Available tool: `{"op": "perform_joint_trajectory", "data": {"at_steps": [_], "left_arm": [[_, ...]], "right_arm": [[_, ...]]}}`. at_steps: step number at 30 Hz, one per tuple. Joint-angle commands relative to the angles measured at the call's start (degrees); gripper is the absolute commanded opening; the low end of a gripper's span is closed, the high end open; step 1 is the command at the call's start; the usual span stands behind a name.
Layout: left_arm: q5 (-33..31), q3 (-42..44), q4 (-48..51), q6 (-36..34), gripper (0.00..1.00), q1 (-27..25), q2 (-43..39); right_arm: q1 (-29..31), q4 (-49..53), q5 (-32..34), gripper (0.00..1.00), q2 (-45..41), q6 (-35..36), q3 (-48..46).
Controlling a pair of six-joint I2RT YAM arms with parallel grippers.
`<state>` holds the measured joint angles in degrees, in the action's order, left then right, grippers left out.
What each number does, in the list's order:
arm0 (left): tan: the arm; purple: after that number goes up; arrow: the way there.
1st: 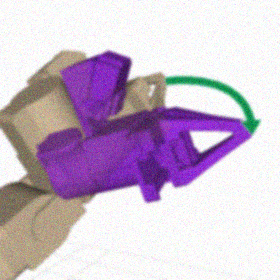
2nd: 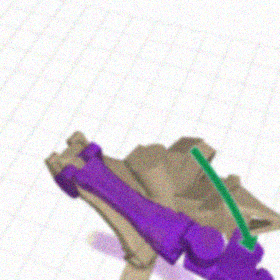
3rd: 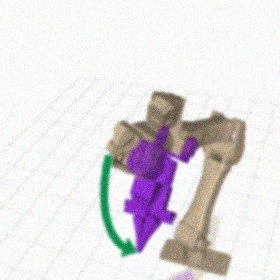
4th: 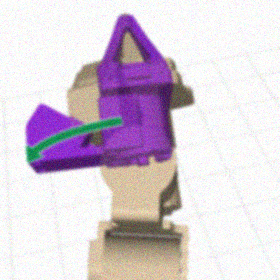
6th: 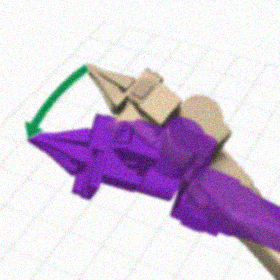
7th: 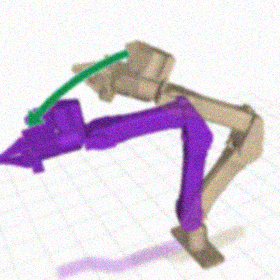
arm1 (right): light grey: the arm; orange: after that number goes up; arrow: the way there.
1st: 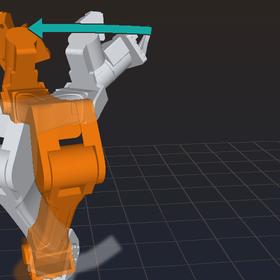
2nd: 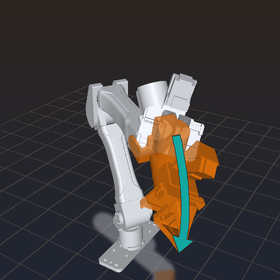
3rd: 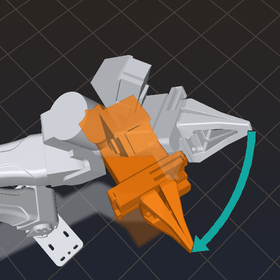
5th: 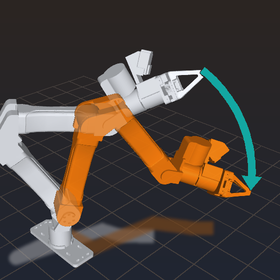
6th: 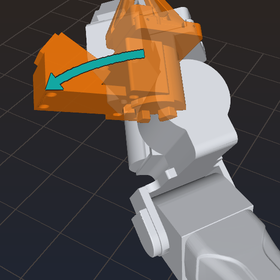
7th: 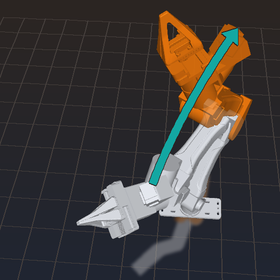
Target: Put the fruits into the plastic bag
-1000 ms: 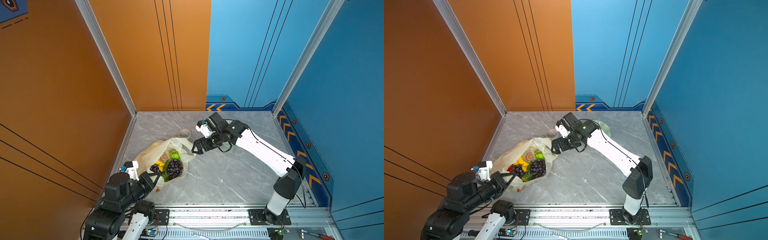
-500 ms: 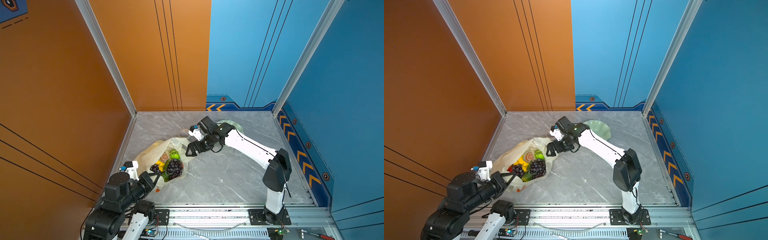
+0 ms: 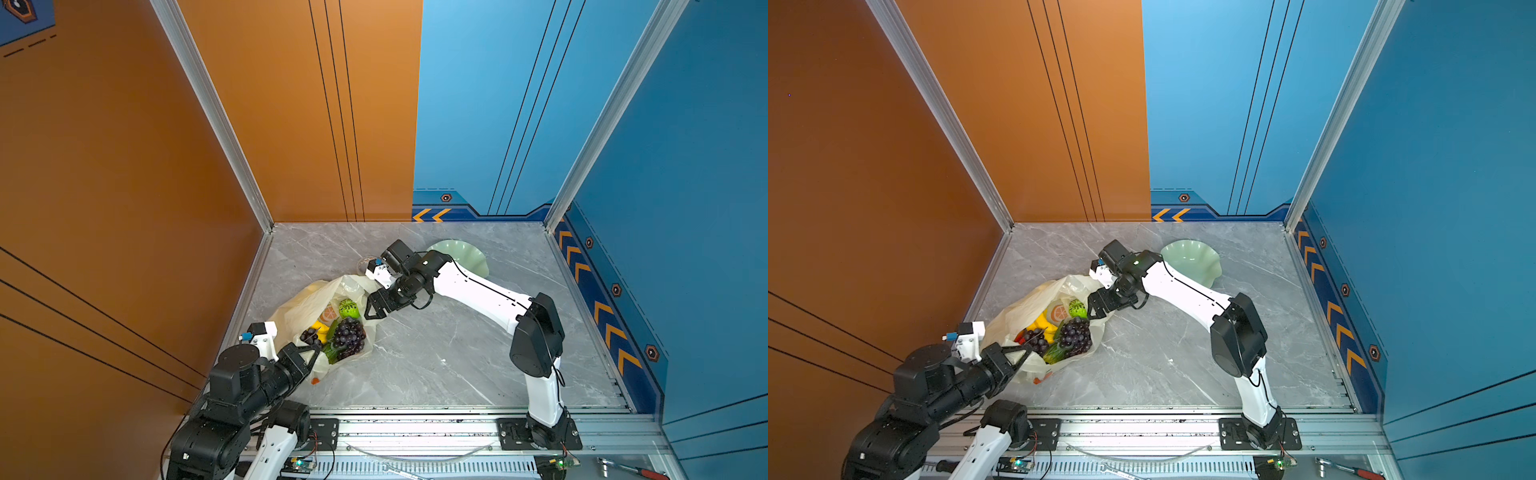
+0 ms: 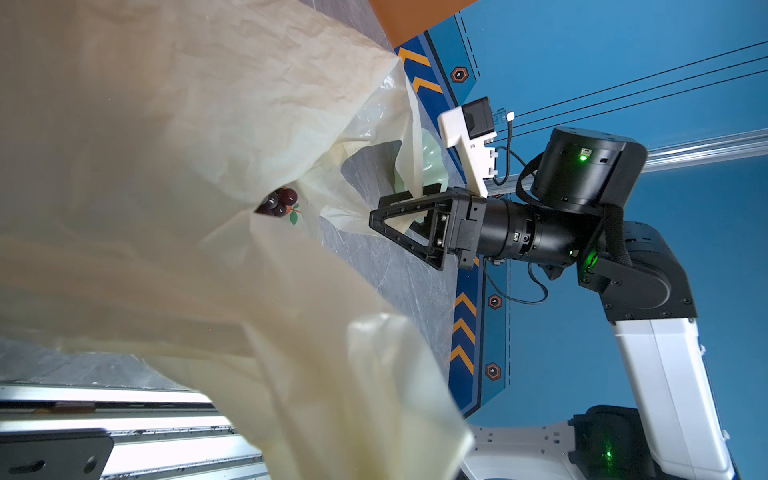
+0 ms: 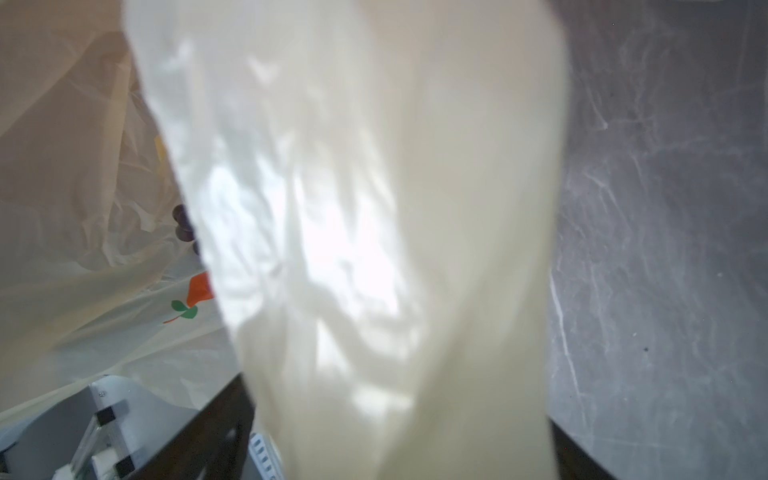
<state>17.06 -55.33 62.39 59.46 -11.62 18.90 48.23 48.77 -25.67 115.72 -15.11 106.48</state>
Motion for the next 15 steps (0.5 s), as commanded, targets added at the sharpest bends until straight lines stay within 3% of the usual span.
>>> {"op": "perform_joint_trajectory", "data": {"at_steps": [1, 6, 8, 10, 15], "left_arm": [[-0.45, -0.87, -0.73, -0.57, 0.00, -0.42, 1.09], [-0.89, -2.89, -1.55, -0.93, 0.00, -0.53, 2.91], [-0.77, -4.17, -2.85, -0.97, 0.00, -0.60, 4.45], [-0.79, -6.96, -4.06, -1.50, 0.00, -0.60, 6.68], [-1.18, -16.94, -4.99, -5.94, 0.00, -0.60, 15.18]], "right_arm": [[-0.45, -0.63, 2.82, 0.65, 1.12, -0.99, 3.04], [-0.60, -0.45, 6.41, 0.20, -0.07, -1.62, 6.87], [-0.62, -0.52, 7.66, 0.08, -0.90, -2.14, 9.18], [-0.68, -0.47, 8.00, 0.00, -1.45, -2.86, 12.10], [-0.82, -0.45, 6.13, 0.00, -0.74, -5.89, 22.71]]}}
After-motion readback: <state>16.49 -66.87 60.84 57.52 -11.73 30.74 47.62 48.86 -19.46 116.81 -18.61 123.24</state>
